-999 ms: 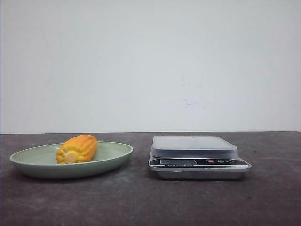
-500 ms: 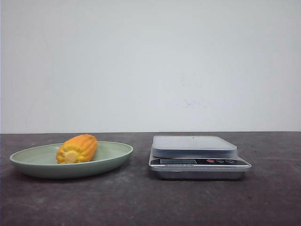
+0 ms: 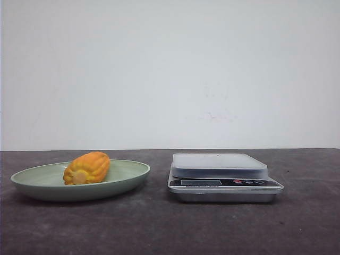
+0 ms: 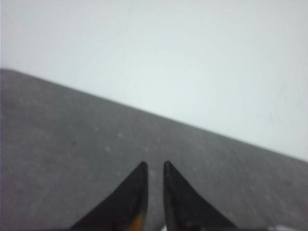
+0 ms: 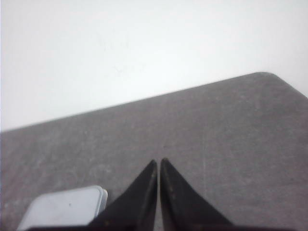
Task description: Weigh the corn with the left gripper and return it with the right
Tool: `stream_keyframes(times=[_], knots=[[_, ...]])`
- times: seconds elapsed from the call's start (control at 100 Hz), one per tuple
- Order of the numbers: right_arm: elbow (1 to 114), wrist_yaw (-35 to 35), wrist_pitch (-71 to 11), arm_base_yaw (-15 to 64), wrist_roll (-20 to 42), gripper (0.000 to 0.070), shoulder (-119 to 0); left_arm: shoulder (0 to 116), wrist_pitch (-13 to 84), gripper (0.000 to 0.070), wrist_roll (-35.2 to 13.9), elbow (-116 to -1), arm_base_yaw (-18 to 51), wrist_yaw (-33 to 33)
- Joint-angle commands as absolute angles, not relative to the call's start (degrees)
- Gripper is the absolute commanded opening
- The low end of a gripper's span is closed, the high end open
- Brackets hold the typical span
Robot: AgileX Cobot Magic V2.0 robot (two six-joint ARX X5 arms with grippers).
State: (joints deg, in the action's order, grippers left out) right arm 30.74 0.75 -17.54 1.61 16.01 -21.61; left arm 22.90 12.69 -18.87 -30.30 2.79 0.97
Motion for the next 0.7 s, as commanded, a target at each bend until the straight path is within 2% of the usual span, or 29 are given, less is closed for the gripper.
stream_keyframes(times=[0.0, 0.11, 0.15, 0.21, 0.28, 0.52, 0.69], knots=[[34.15, 1.1, -20.12, 1.8, 13.3, 0.009, -24.43, 26.17, 15.49, 0.0096, -19.05, -35.88, 2.85, -1.8], [38.02, 1.37, -22.9, 1.8, 12.38, 0.0488, -27.81, 29.58, 17.32, 0.0442, -18.94, -40.99, 3.33, -4.16], [38.94, 2.31, -23.4, 1.8, 12.34, 0.0572, -28.47, 30.17, 17.32, 0.0477, -18.96, -42.09, 3.62, -5.19], [39.99, 4.84, -23.9, 1.8, 11.94, 0.0572, -28.91, 30.87, 17.67, 0.0458, -19.0, -43.4, 4.19, -6.04], [41.04, 7.05, -24.51, 2.0, 11.99, 0.0553, -29.15, 32.45, 19.18, 0.0383, -18.55, -45.01, 5.08, -6.09], [45.54, 9.58, -28.77, 3.03, 11.99, 0.054, -29.15, 45.98, 20.21, 0.039, -17.56, -49.39, 13.8, -7.22], [47.4, 11.07, -30.7, 3.36, 11.97, 0.054, -29.52, 58.87, 19.27, 0.0393, -17.61, -50.15, 20.21, -3.18]])
